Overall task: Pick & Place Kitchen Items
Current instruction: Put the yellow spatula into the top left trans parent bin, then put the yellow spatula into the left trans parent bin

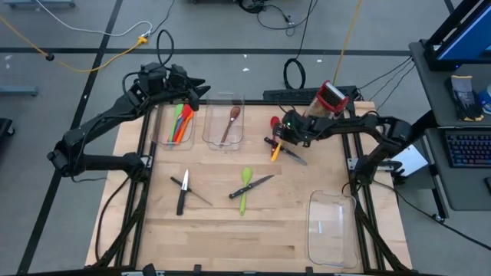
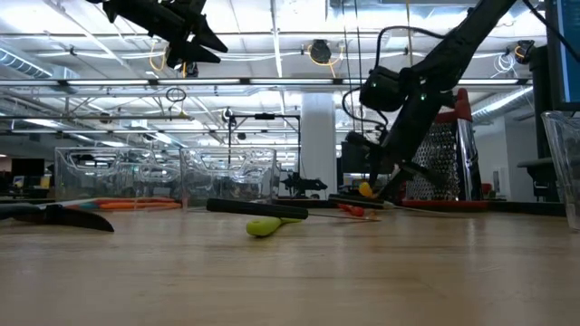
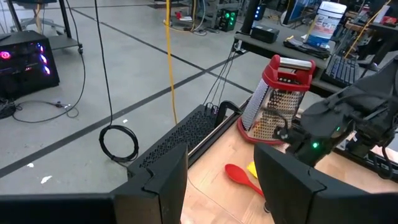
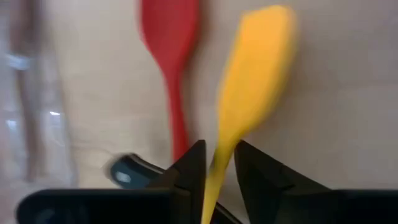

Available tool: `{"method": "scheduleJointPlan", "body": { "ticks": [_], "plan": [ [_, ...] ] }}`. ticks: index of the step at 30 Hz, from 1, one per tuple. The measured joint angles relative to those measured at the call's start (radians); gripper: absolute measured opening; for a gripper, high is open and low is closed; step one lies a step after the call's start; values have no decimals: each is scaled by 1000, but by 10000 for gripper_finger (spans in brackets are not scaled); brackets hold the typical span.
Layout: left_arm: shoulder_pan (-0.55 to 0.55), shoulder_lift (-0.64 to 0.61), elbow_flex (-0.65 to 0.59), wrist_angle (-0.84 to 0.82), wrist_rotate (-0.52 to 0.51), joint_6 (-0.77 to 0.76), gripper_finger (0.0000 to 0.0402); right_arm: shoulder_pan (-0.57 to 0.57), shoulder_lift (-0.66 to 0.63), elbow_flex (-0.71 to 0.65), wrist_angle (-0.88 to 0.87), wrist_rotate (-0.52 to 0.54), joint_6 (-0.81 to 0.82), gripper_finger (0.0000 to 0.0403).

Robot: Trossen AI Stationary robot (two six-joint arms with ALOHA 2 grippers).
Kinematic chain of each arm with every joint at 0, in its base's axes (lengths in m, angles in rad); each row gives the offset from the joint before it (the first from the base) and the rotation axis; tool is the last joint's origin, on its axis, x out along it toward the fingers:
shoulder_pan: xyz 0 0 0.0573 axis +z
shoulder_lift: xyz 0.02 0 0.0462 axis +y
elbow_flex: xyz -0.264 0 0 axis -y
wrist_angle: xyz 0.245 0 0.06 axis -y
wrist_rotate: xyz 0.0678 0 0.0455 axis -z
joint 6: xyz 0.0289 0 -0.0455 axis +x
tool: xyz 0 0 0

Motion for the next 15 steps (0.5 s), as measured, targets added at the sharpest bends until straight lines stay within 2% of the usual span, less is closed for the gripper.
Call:
{"method": "scheduleJointPlan", "body": {
  "ticks": [7,12,15],
  "plan": [
    [0,0,0,0,0,-1,189,8,-114,0,-2,52,-44,5],
    [-1,0,0,0,1,-1,189,7,-165,1,-19,55,-63,2],
    [-7,0,0,0,1,-5,189,7,-166,2,-24,19,-97,4]
  ]
}}
